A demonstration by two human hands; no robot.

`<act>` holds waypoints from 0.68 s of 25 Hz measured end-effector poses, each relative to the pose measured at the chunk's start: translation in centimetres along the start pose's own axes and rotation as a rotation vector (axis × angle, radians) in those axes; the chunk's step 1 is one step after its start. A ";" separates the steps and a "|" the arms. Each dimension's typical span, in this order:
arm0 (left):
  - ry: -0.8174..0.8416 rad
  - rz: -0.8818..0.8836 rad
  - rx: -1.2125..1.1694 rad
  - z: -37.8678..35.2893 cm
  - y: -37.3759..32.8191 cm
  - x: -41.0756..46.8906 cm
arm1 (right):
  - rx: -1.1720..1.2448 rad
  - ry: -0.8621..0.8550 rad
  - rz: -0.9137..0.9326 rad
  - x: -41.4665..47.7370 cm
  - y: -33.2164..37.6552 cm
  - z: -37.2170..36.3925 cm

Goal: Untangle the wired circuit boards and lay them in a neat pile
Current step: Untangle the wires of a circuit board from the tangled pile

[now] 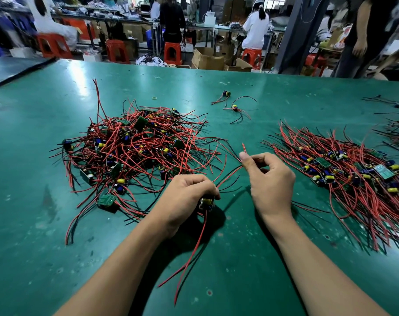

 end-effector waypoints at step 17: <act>0.008 -0.059 0.046 -0.2 0.4 0.0 | 0.710 0.660 -0.628 -2.0 1.7 -2.7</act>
Point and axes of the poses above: each hand's wrist, its own x-axis towards the middle knuckle, its own z-axis out of the back of the hand, y = z × x, the point moved 3 cm from there along x, towards the middle knuckle, and after that the axes turned 7 degrees about -z, right-handed, at the moved point
